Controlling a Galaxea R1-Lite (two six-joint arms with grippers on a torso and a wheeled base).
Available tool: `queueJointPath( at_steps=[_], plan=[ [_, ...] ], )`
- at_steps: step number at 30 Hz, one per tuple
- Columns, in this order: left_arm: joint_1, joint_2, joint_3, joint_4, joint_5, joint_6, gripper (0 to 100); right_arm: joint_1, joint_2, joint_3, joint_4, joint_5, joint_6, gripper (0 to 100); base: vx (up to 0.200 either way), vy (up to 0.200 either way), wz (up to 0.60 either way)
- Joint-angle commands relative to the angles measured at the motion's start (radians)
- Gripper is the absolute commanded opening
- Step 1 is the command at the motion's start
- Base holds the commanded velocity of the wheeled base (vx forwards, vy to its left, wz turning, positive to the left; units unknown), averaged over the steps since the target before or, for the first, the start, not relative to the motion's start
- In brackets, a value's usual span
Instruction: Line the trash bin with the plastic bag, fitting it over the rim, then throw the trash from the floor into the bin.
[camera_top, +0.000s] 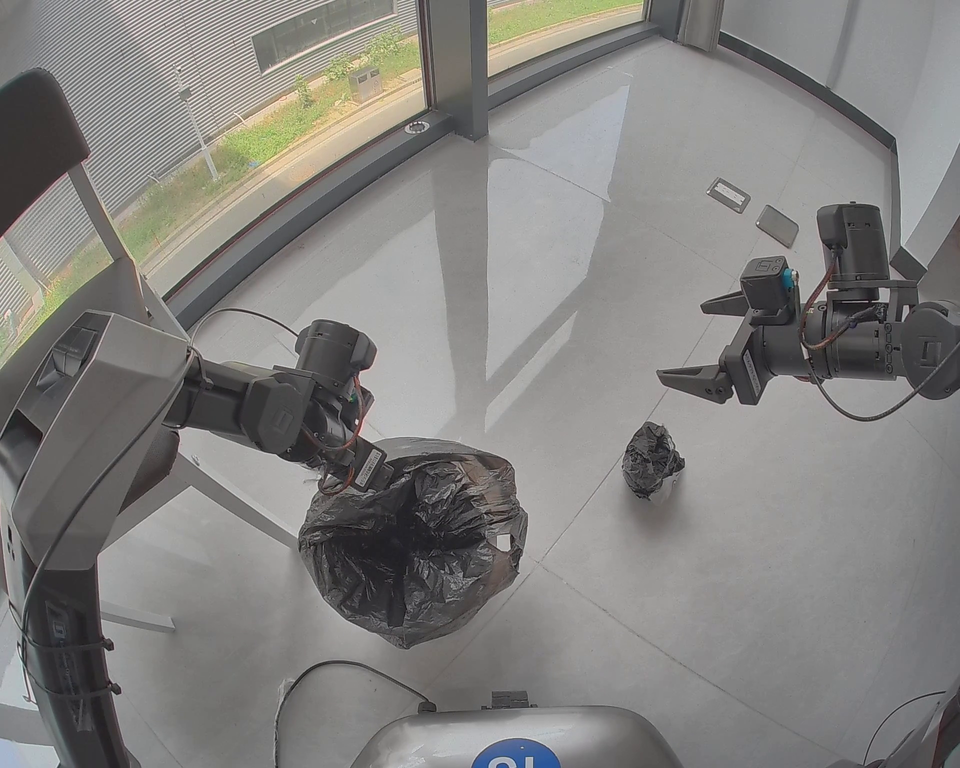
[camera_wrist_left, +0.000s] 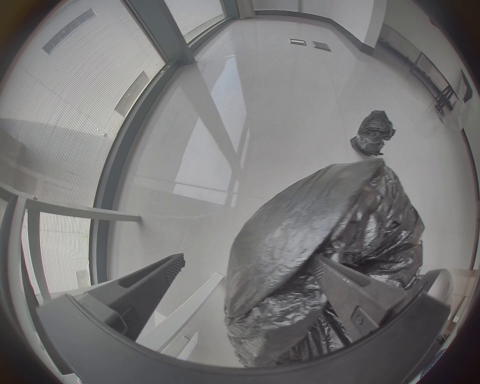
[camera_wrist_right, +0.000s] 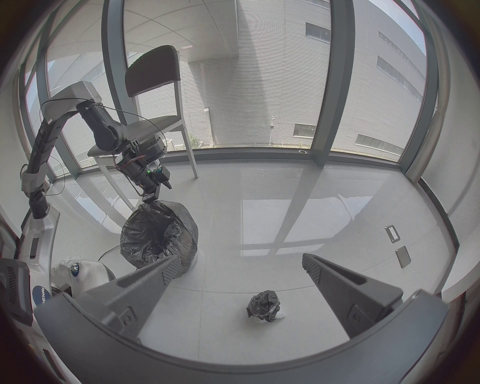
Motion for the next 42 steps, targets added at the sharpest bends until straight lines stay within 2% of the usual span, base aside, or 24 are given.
queueJointPath(
  at_steps=[1, 12, 19, 28, 34, 37, 42],
  plan=[
    [0.013, 0.019, -0.013, -0.001, -0.001, -0.006, 100, 0.0, -0.007, 0.011, 0.0, 0.001, -0.002, 100, 0.0, 0.0, 0.0],
    [0.038, 0.054, -0.088, 0.0, -0.003, -0.018, 100, 0.002, -0.01, 0.027, -0.002, 0.001, -0.008, 100, 0.0, 0.0, 0.0],
    [0.049, 0.06, -0.143, 0.003, -0.001, -0.068, 100, 0.0, -0.011, 0.04, -0.005, 0.001, -0.008, 100, 0.0, 0.0, 0.0],
    [0.044, 0.037, -0.123, 0.006, -0.003, -0.107, 100, 0.002, -0.011, 0.049, -0.005, 0.001, -0.013, 100, 0.0, 0.0, 0.0],
    [0.013, 0.012, -0.115, 0.005, -0.006, -0.172, 100, -0.004, -0.013, 0.054, -0.005, 0.001, -0.013, 100, 0.0, 0.0, 0.0],
    [-0.002, -0.067, -0.1, 0.028, -0.026, -0.204, 100, -0.04, -0.024, 0.086, -0.005, 0.001, -0.014, 100, 0.0, 0.0, 0.0],
    [-0.014, -0.144, -0.054, 0.063, -0.104, -0.281, 100, -0.078, -0.039, 0.153, -0.006, 0.002, -0.011, 100, 0.0, 0.0, 0.0]
  ],
)
